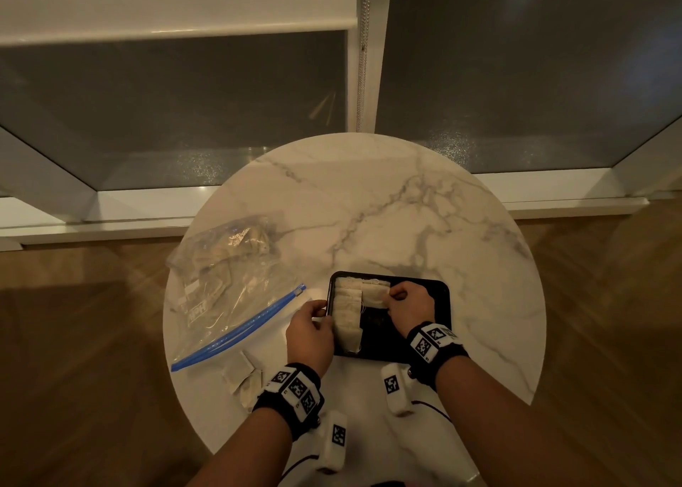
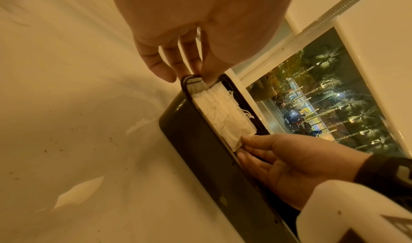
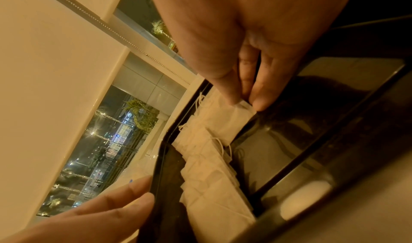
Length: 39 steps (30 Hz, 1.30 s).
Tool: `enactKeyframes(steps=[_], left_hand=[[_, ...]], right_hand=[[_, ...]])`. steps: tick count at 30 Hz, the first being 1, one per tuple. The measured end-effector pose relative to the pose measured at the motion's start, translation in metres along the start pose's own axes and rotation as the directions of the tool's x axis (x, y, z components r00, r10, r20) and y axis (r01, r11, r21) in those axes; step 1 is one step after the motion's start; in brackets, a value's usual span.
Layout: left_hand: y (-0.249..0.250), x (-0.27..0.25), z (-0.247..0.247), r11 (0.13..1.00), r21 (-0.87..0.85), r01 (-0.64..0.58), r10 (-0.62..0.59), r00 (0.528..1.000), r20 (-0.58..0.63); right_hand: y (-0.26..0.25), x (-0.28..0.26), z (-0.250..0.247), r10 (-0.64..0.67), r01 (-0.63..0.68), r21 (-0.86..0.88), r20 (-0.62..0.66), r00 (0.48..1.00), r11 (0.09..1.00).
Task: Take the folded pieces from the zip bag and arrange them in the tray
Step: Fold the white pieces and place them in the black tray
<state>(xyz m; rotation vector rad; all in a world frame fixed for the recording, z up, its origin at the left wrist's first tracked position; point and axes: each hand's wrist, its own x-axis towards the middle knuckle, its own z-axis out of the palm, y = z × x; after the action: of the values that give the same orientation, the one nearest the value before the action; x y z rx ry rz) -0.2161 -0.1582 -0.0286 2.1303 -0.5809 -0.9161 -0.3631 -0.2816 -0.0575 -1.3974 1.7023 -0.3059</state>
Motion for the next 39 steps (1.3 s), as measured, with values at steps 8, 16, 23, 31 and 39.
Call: enactKeyframes(steps=[8,16,23,31,39], left_hand=[[-0.002,-0.002,-0.004,1.000,-0.012,0.017,-0.017,1.000,0.004],[-0.006,-0.004,-0.014,1.000,-0.018,0.016,-0.016,1.000,0.008],[-0.014,-0.005,-0.028,1.000,-0.018,0.013,-0.013,1.000,-0.002],[-0.030,-0.008,-0.056,0.998,-0.063,-0.003,0.004,1.000,0.016],[-0.066,-0.016,-0.114,0.975,0.215,-0.059,0.058,0.998,0.009]], right_hand=[[0.002,-0.006,-0.006,0.009,-0.008,0.022,-0.022,1.000,1.000],[-0.003,-0.016,-0.008,-0.008,0.009,0.062,-0.016,1.000,0.998],[-0.006,-0.027,-0.007,0.010,-0.006,0.083,-0.045,0.999,0.997],[-0.022,-0.052,-0.016,-0.069,0.089,0.174,-0.118,0.991,0.981],[-0.045,-0.131,0.010,-0.277,0.228,0.306,0.123,0.953,0.924]])
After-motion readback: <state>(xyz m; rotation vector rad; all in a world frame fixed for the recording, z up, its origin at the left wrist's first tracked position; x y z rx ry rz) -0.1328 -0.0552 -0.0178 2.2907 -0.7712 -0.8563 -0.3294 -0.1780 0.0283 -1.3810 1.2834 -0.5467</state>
